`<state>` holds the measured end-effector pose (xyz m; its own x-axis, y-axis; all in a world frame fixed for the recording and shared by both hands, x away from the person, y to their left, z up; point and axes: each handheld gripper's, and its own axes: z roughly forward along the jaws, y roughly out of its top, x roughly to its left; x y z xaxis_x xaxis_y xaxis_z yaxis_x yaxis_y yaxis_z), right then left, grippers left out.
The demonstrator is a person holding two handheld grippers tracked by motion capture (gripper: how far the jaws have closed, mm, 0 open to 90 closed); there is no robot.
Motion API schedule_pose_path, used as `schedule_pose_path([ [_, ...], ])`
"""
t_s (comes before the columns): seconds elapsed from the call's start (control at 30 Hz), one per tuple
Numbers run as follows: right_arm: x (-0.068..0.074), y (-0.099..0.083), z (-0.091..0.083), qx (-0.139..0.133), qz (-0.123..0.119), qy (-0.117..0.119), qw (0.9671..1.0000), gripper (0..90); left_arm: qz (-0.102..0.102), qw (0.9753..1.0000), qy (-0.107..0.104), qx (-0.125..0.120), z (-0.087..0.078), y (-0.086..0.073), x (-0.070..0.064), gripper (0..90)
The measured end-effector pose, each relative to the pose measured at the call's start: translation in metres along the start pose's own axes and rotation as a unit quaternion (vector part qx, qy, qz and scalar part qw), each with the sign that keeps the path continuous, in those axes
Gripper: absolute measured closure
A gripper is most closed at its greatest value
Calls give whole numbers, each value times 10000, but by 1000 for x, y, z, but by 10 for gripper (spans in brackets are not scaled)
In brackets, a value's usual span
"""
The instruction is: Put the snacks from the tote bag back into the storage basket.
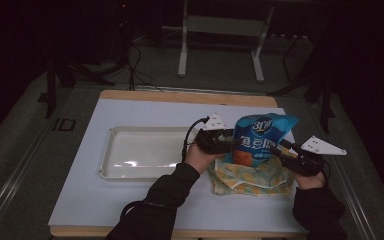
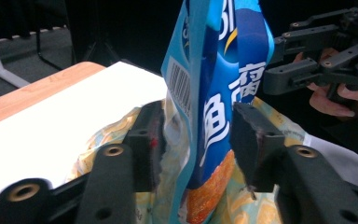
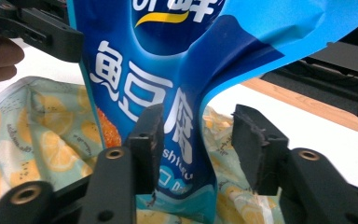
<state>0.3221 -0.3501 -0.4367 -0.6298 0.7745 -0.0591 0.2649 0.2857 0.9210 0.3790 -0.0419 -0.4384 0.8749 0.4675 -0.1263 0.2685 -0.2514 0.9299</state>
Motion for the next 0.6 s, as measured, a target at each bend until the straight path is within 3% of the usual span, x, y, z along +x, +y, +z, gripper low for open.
schedule_pose_path([
  [0.07, -1, 1, 2, 13, -15, -5, 10000, 566, -18, 10000, -66, 54, 2, 0, 1, 587],
  [0.37, -3, 2, 9, 99, -112, -17, 9999, 664, -13, 9997, 65, 237, 12, 2, -1, 651],
  [0.6, 3, 3, 15, 211, -280, 18, 9994, 823, 112, 9993, 85, 336, 17, 3, -5, 807],
])
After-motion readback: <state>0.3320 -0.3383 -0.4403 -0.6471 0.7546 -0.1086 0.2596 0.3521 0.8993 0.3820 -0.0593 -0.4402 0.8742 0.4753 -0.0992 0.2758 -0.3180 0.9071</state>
